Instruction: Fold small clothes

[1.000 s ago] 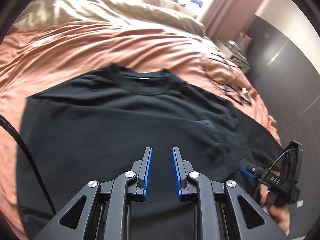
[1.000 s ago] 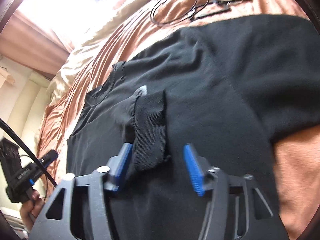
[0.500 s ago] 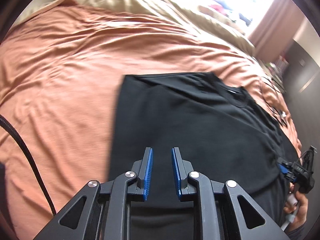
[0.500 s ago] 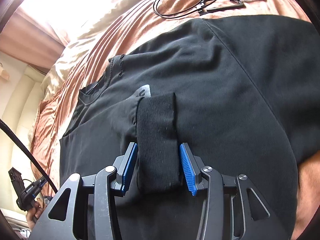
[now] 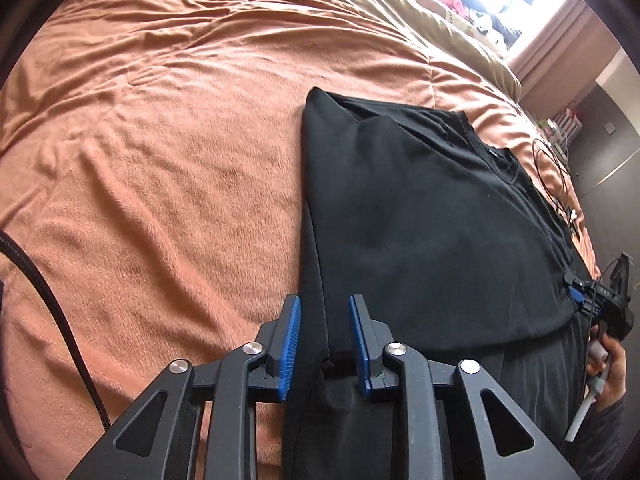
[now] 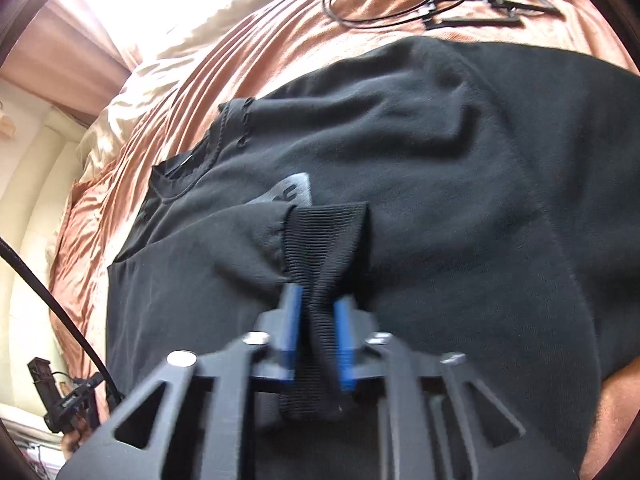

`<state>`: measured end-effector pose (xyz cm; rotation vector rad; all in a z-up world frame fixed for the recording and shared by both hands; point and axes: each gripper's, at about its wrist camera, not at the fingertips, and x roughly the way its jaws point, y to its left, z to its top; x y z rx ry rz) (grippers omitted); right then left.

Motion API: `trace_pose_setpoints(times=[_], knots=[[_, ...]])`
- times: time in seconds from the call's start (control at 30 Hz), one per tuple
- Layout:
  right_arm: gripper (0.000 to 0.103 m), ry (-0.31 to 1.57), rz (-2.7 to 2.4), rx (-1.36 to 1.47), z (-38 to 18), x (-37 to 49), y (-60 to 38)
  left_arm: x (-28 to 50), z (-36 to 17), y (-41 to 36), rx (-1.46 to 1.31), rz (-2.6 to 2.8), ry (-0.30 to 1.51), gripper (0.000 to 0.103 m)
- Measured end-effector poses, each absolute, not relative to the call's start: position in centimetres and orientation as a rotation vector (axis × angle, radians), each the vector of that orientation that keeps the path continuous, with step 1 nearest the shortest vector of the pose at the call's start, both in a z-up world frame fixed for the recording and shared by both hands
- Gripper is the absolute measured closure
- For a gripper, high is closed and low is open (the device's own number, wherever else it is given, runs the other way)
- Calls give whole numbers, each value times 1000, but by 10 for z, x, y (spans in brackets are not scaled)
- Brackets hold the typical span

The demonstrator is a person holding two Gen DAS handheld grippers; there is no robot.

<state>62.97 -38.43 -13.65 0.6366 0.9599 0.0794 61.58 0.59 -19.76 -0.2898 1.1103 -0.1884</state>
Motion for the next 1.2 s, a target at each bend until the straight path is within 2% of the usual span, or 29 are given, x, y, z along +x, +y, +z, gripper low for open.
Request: trace_pose_setpoints(times=[0.1,0.33,0.43,0.47,0.57,0.6,0.73,0.87,0.93,0.97,1.0,1.03,1.07,1.2], knots=[[101,933,20,637,-130,623,-387,611,-200,-1,-243,-203,1120,69],[101,903,-26,589,-122,602,-385,605,-209,-15,-70,-168,1136,69],[101,893,-42,602,-121,597,-386,606,-213,-10,-83,-159,1143,69],[101,883,-48,605,-119,594,-387,605,-214,-8,-83,-150,1139,70],[101,858,-72,593,-113,584,-389,605,-214,-2,-93,-133,1129,81],[103,859,-85,590,-114,581,-390,605,-213,0,-91,-117,1127,88],[102,918,-93,581,-125,583,-387,605,-217,10,-136,-109,1141,88],[100,941,-102,524,-109,583,-378,597,-208,13,-183,-108,1135,88],[89,941,-88,478,-97,577,-371,587,-197,15,-215,-111,1113,88],[71,941,-82,467,-94,575,-370,582,-192,14,-221,-112,1100,88],[49,939,-80,447,-90,569,-367,575,-184,14,-224,-115,1086,88],[42,932,-84,430,-85,564,-366,570,-180,13,-227,-119,1077,88],[39,925,-90,413,-81,558,-364,565,-175,12,-232,-124,1068,88],[39,936,-67,408,-69,531,-357,540,-159,18,-282,-139,1037,87]])
